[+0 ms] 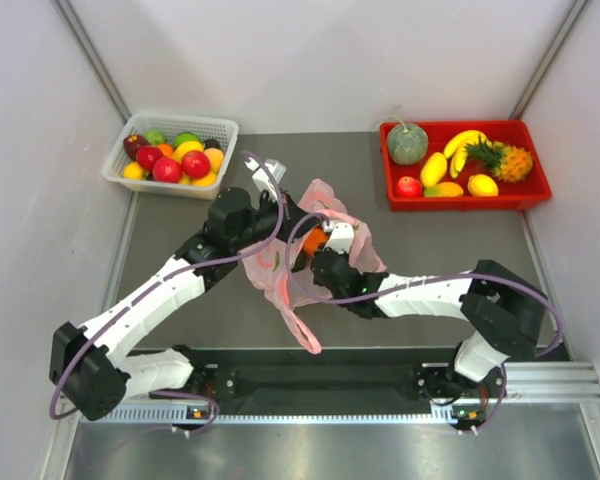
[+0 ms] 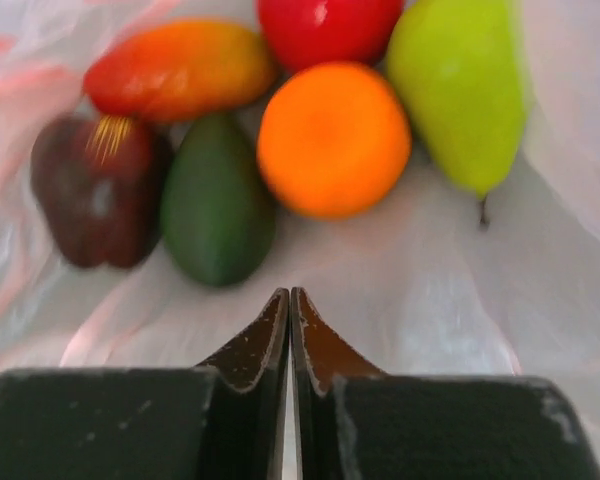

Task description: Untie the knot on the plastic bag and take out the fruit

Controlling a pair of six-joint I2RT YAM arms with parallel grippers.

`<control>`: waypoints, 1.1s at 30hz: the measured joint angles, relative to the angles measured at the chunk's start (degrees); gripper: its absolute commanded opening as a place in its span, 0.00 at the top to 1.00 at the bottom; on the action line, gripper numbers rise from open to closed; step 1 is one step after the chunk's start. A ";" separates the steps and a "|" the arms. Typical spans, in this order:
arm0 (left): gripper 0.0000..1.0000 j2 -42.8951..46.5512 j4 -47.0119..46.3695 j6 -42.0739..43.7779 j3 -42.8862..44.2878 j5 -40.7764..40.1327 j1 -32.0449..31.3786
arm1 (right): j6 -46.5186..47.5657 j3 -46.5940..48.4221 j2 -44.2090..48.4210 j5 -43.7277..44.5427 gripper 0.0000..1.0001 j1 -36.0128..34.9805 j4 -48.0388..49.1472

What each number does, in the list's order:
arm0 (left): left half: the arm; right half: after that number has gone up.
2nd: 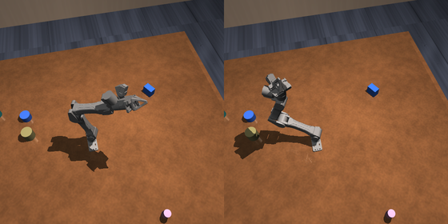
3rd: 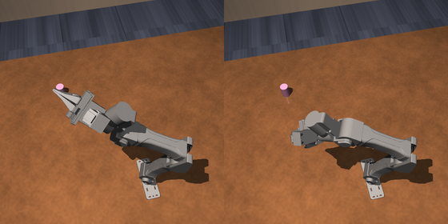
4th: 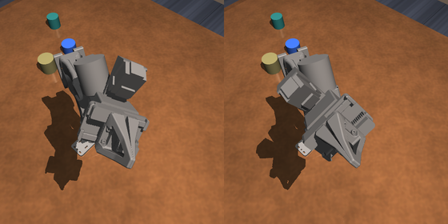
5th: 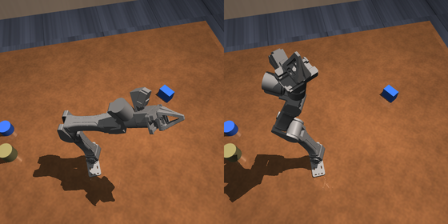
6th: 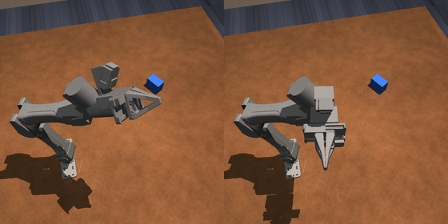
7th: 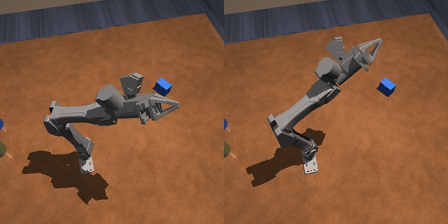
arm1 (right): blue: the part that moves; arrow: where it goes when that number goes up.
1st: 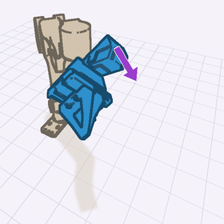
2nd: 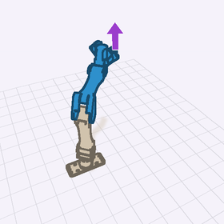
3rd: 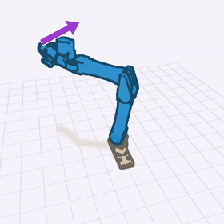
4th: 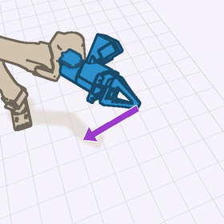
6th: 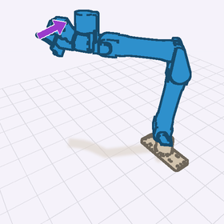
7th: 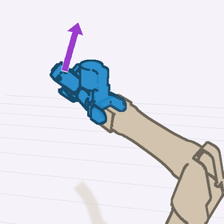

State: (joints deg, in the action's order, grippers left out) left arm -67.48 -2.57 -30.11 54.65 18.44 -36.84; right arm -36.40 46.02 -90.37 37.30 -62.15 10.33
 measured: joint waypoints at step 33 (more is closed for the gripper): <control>1.00 5.53 -5.42 -3.96 -11.13 -2.75 0.33 | -1.33 9.86 -19.78 -10.47 0.92 12.52 12.22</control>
State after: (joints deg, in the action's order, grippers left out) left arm -61.95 -7.99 -34.06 43.53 15.68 -36.51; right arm -37.74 55.88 -110.15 26.83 -49.63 22.55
